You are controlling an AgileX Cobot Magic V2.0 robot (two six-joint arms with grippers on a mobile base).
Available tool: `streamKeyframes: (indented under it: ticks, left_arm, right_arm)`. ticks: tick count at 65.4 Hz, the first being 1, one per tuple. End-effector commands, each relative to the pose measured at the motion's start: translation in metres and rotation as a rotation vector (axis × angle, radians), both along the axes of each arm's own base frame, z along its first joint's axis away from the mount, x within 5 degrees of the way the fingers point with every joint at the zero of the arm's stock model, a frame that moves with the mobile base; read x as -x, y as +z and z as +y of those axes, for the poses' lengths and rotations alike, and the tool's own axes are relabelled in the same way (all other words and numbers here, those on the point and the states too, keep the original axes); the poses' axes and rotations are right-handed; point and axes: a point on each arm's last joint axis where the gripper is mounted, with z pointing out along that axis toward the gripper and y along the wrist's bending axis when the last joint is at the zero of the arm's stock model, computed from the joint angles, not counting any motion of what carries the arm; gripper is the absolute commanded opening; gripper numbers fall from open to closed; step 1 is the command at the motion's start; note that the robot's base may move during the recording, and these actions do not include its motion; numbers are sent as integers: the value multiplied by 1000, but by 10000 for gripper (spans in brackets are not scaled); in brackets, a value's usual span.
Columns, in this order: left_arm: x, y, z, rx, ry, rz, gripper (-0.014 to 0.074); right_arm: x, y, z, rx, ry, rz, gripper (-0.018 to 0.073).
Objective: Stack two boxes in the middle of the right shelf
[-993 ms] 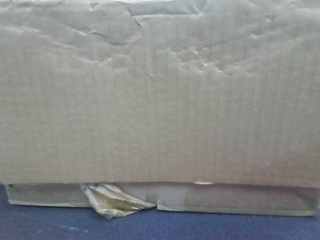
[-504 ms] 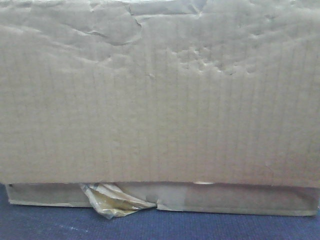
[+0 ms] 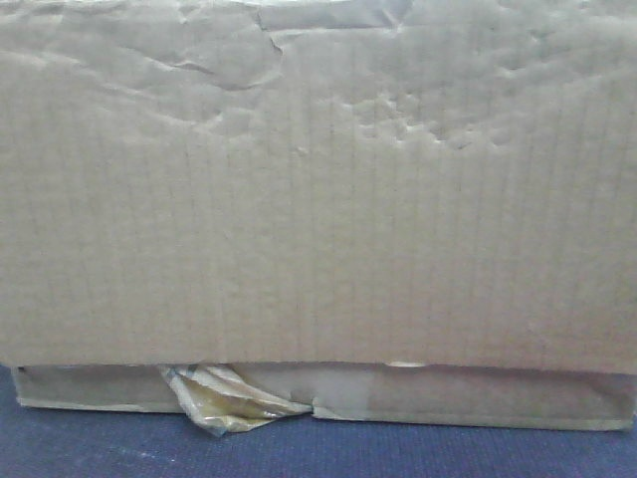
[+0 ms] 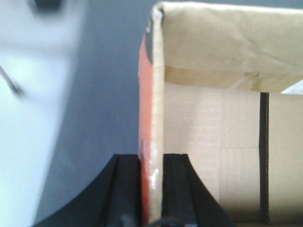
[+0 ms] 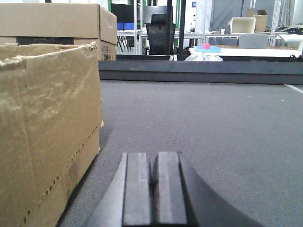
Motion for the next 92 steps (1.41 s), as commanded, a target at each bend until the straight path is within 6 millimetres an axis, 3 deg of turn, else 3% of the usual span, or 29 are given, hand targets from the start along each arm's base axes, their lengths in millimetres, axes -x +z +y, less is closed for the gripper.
streamKeyframes:
  ticks: [1, 7, 14, 19, 30, 40, 59, 74, 85, 92]
  left_arm:
    - [12, 40, -16, 40, 14, -124, -111]
    - [20, 75, -37, 46, -10, -253, -111]
    - [28, 100, -69, 68, -43, -348, -111]
    - [30, 107, -95, 124, -84, -377, -111]
    - [29, 102, -153, 223, -178, -346, -111]
    - [29, 80, -206, 200, -201, -268, -111]
    - [32, 13, -272, 132, -228, -64, -111]
    - [27, -54, -282, 98, -197, 143, -111]
    - [21, -86, -285, 114, -205, 204, -111]
    - [16, -96, -290, 116, -210, 217, -111]
  right_arm:
    - [0, 1, 0, -1, -2, -15, -163]
    - [0, 1, 0, -1, -2, -15, -163]
    - [0, 1, 0, -1, -2, -15, -163]
    - [0, 1, 0, -1, -2, -15, -163]
    - [0, 1, 0, -1, -2, -15, -163]
    - [0, 1, 0, -1, -2, -15, -163]
    - [0, 1, 0, -1, -2, -15, -163]
    - [0, 1, 0, -1, -2, -15, -163]
    - [0, 1, 0, -1, -2, -15, -163]
    - [0, 1, 0, -1, -2, -15, -163]
